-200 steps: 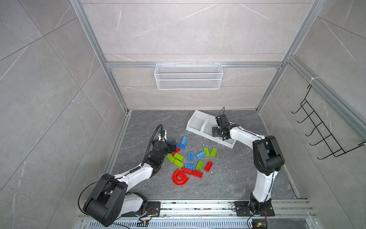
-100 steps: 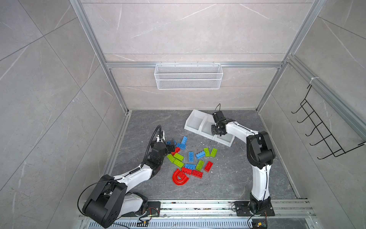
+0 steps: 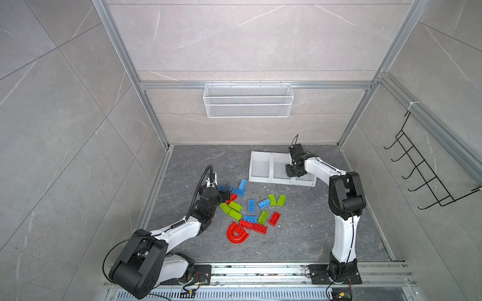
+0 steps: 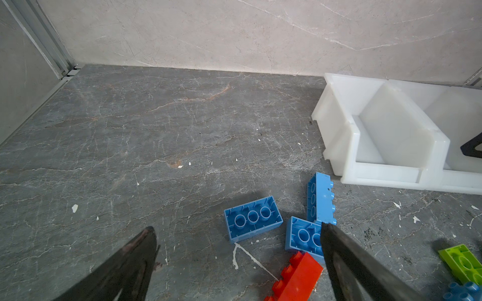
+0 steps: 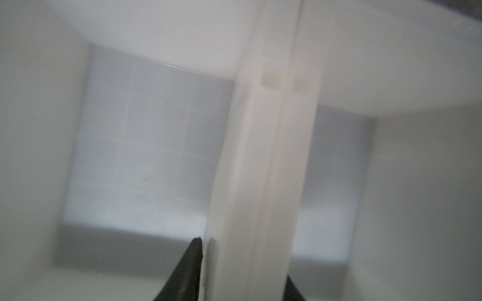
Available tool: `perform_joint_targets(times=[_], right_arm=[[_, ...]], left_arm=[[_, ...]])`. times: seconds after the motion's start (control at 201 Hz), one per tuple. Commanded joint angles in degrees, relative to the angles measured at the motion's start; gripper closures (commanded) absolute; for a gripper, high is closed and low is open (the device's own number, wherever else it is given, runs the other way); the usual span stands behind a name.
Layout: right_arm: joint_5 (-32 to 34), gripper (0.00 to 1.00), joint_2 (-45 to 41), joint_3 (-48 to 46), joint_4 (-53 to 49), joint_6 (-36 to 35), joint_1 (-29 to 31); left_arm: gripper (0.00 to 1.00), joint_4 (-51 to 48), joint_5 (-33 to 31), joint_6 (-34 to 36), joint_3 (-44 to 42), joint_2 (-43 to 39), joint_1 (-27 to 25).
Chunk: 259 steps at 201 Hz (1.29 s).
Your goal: Sort the legos into containers by color
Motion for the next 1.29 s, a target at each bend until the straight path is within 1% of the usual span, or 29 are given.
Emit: perform_joint_targets(times=[0.0, 0.134, 0.314, 0.343, 0.378, 0.388, 0.473, 0.543, 0.652, 0.742, 0.796, 0.876, 0.961, 1.005, 1.105, 1.284], right_arm=[[0.6, 0.64, -1.1, 0.4, -1.7, -4.7, 0.1], [-1.0, 0.65, -3.0, -2.5, -0.1, -6.7, 0.1], [-3.8, 0.64, -8.7, -9.1, 3.7, -5.0, 0.4], [-3.8, 0.63, -9.3, -9.9, 4.3, -4.6, 0.6], [-3.6, 0.57, -10.1, -10.7, 4.9, -3.7, 0.6], [-3.6, 0.54, -10.3, -10.9, 5.0, -3.4, 0.7], [-3.6, 0.43, -11.5, -11.3, 4.8, -1.5, 0.7], [-4.7, 0.40, -13.1, -11.5, 4.7, 0.2, 0.7], [-4.5, 0.36, -16.6, -12.1, 3.9, 3.5, 0.8], [-3.8, 0.35, -21.8, -14.6, 4.4, 8.0, 0.8], [-5.2, 0.35, -25.2, -17.1, 4.8, 10.8, 1.5], [-5.7, 0.35, -29.4, -21.4, 4.8, 14.2, 4.2], [-6.5, 0.35, -32.1, -26.8, 5.7, 18.0, 7.1], [-7.1, 0.36, -32.7, -29.3, 6.6, 19.7, 8.5], [-6.1, 0.36, -32.6, -33.1, 8.1, 21.9, 11.0], [-4.6, 0.36, -30.7, -36.2, 10.9, 23.9, 13.8]], left_arm=[[0.00, 3.6, -0.1, 0.0, 0.4, 0.0, 0.2], [0.00, 3.5, -0.4, 0.1, 0.4, 0.3, 0.2], [0.00, 3.6, -0.6, 0.1, 0.4, 0.3, 0.2], [0.00, 3.6, -0.6, 0.2, 0.4, 0.3, 0.2], [0.00, 3.6, -0.7, 0.1, 0.4, 0.4, 0.2], [0.00, 3.5, -0.6, 0.2, 0.4, 0.4, 0.2], [0.00, 3.6, -0.8, 0.2, 0.4, 0.3, 0.1], [0.00, 3.7, -1.0, 0.2, 0.2, 0.1, 0.2], [0.00, 3.9, -1.2, 0.1, -0.1, -0.1, 0.2], [0.00, 4.2, -1.1, 0.0, -0.3, -0.3, 0.1], [0.00, 4.3, -1.1, 0.0, -0.4, -0.5, 0.2], [0.00, 4.4, -1.3, -0.2, -0.5, -0.5, 0.1], [0.00, 4.6, -1.2, -0.3, -0.8, -0.7, 0.1], [0.00, 5.0, -0.9, -0.3, -0.9, -0.8, 0.1], [0.00, 5.5, -0.1, -0.3, -1.1, -1.0, 0.1], [0.00, 6.1, 0.6, -0.3, -1.4, -1.1, 0.2]])
